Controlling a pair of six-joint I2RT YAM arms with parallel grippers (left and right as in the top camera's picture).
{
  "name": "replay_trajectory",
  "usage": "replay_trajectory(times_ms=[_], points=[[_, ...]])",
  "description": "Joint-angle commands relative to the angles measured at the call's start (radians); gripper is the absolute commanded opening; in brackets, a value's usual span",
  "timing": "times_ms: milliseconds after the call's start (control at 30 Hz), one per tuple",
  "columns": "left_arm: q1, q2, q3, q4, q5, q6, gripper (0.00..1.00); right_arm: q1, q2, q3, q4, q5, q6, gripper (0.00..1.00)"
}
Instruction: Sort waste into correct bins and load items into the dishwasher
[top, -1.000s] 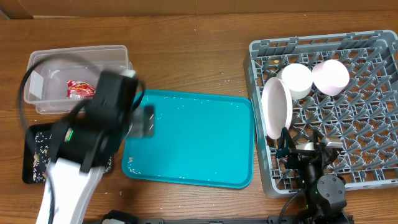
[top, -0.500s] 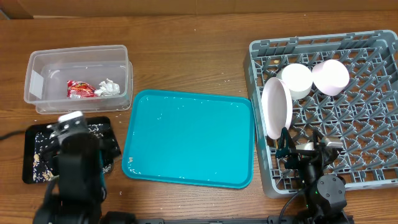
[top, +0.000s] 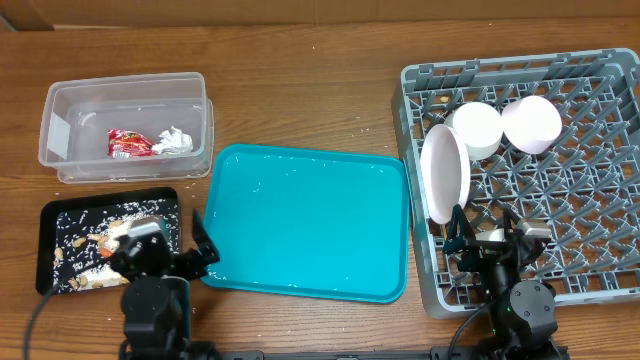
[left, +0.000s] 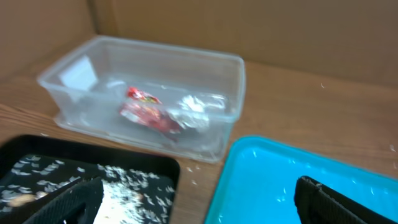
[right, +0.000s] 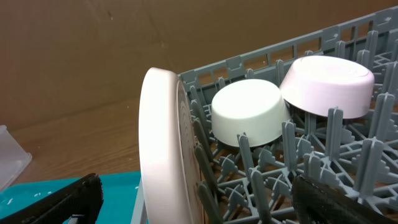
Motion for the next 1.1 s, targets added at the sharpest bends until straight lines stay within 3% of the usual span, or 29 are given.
replay_trajectory(times_ms=[0,233,1067], points=[[0.007,-0.089,-0.095,0.019,0.09,0.029,1.0,-0.005,-0.013,-0.003,0.008,0.002,-0.003,1.0],[0.01,-0.188,-0.256,0.137,0.121,0.028,1.0,-0.005,-0.012,-0.003,0.008,0.002,-0.003,1.0],[-0.002,-0.185,-0.262,0.166,0.121,0.029,1.0,-0.005,-0.012,-0.003,0.008,0.002,-0.003,1.0]])
